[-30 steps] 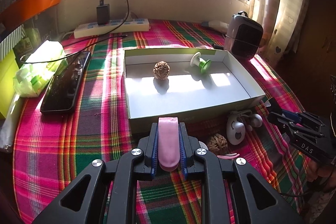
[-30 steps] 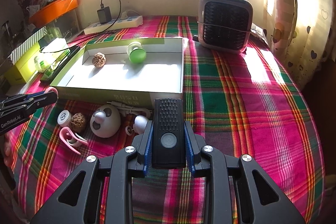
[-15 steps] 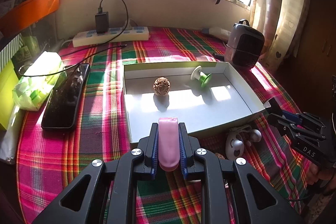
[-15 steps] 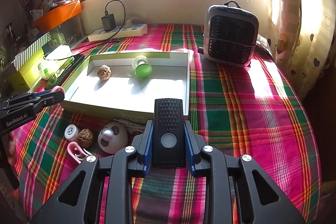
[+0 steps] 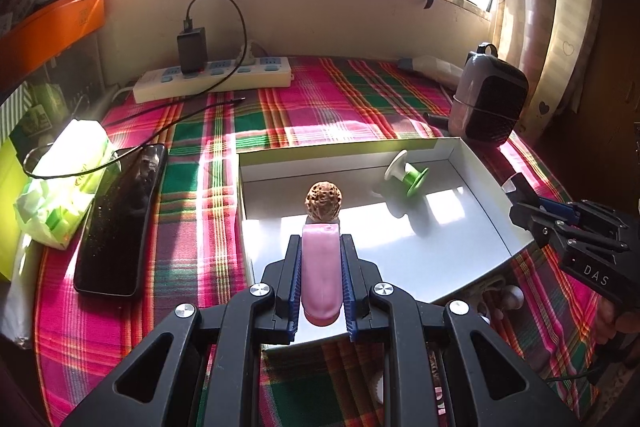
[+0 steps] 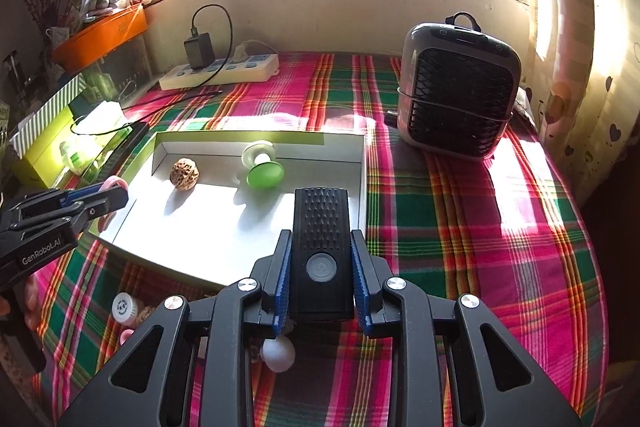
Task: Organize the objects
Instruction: 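Carry the pink item and black remote over the white box with both grippers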
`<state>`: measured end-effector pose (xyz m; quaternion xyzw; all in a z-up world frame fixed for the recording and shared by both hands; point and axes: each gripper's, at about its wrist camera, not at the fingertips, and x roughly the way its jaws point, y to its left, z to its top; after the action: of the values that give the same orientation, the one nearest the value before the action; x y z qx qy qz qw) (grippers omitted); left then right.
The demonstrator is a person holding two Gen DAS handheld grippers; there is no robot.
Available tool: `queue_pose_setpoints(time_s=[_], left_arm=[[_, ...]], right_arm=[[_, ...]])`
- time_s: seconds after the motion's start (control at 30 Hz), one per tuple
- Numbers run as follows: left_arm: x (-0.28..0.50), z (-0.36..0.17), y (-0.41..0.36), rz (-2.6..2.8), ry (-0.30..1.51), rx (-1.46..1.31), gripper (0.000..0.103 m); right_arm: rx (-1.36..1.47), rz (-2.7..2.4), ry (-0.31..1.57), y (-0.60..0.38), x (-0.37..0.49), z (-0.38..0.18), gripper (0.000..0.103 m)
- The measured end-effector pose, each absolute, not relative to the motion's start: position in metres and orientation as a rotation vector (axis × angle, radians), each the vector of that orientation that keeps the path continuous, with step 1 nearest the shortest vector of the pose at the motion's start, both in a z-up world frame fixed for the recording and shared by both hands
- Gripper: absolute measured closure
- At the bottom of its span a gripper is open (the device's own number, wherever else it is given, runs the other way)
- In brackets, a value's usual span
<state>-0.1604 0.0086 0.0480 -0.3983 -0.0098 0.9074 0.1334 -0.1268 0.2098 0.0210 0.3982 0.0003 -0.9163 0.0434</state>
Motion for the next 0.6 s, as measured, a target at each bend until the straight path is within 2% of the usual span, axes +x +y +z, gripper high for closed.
queue_pose_setpoints(time_s=[0.6], left_arm=[[-0.2, 0.028, 0.01, 2.641, -0.051, -1.235, 0.087]], right_arm=[[1.313, -2.771, 0.042, 0.208, -0.188, 0.003, 0.075]])
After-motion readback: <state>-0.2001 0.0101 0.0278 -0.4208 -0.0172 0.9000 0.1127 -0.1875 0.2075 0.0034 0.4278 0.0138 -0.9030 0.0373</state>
